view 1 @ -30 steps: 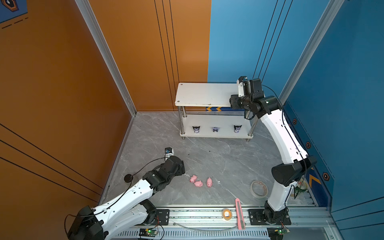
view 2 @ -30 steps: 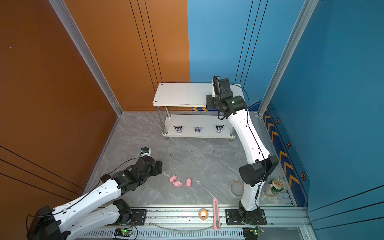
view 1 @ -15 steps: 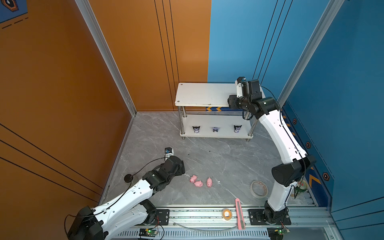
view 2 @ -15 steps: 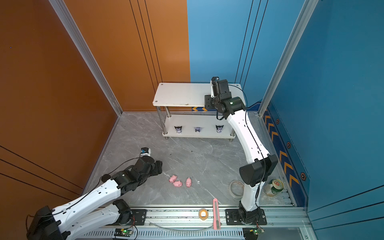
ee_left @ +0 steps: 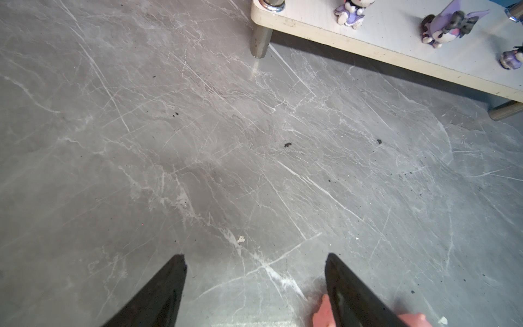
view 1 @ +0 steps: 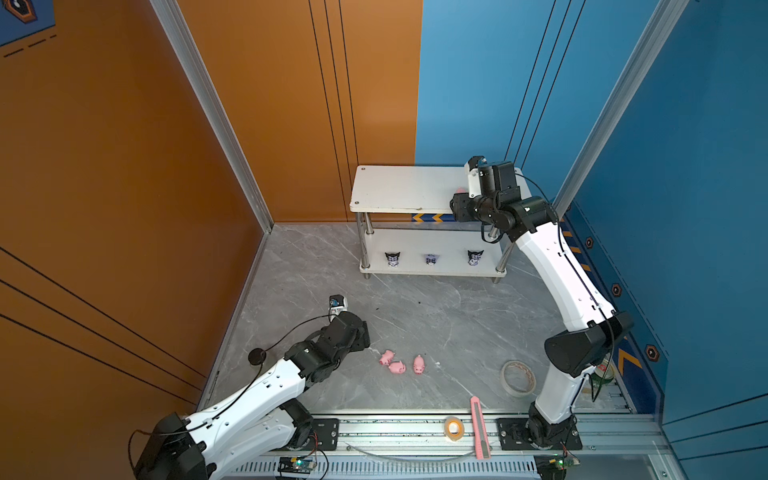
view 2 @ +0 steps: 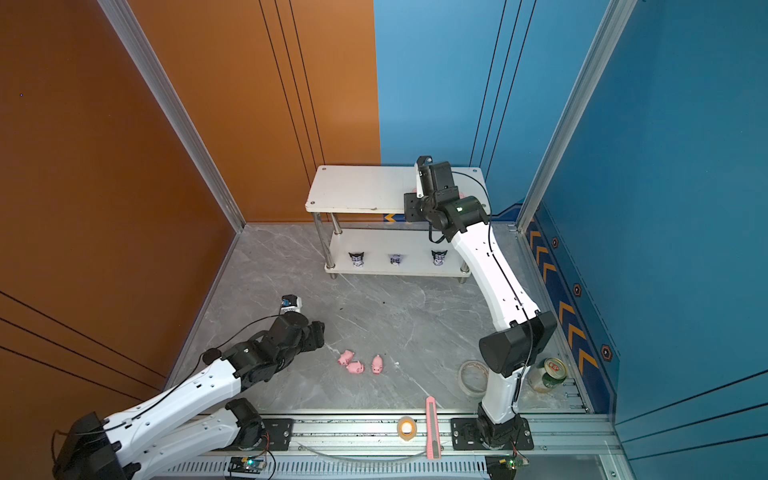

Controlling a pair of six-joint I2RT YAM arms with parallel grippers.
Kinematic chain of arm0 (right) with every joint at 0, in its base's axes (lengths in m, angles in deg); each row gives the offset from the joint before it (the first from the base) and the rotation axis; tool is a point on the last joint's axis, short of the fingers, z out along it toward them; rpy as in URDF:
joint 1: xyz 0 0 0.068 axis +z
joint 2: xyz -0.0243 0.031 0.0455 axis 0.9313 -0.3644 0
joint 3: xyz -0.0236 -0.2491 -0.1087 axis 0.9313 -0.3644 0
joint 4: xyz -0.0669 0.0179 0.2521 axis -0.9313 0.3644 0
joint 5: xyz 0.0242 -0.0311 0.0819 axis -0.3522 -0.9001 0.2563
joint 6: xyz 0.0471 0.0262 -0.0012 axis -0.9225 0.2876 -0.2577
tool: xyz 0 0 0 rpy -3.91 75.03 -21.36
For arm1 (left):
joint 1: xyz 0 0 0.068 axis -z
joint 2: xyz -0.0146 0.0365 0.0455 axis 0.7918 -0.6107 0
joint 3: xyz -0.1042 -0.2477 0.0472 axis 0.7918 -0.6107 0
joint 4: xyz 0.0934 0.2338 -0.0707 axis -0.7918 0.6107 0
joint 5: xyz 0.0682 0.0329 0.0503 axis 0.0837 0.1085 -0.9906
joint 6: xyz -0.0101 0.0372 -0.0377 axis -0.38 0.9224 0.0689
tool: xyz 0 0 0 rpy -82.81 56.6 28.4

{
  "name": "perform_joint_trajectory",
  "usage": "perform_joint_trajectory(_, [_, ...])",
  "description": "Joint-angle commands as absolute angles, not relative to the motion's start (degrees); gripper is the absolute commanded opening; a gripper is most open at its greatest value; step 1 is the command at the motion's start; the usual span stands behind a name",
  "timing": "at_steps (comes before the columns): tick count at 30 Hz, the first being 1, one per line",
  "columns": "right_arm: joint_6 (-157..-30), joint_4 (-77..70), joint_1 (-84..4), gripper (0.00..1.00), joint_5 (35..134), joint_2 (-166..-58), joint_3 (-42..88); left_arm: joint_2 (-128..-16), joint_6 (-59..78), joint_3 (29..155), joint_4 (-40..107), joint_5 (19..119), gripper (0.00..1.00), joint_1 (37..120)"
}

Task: Place and organize the plastic toys onto the shelf
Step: 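Open the right gripper and withdraw it from the shelf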

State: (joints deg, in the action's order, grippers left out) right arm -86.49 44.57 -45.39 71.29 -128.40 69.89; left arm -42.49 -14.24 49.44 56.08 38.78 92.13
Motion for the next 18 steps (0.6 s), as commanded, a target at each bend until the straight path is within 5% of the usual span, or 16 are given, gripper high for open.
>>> perform_joint_trajectory(1, [-87.7,45.7,-45.3,0.55,69.8,-124.2,67.5,-41.5,-15.0,50.2,57.6,37.7,0.79,92.5])
perform_joint_trajectory(9, [-88.9,37.7,-39.3,0.54,62.3,-103.3,43.5,-41.2,-14.7,50.5,57.6,37.7,0.78,93.0])
perform_joint_trajectory(14, [-91.1,36.9,-31.9,0.34,54.1,-88.0,26.5,-41.1,-14.6,50.4,57.6,37.6,0.78,93.5])
perform_joint_trajectory(18, [-96.6,39.9,-24.5,0.32,53.6,-82.5,14.1,-41.2,-14.1,50.2,57.3,37.4,0.78,93.7])
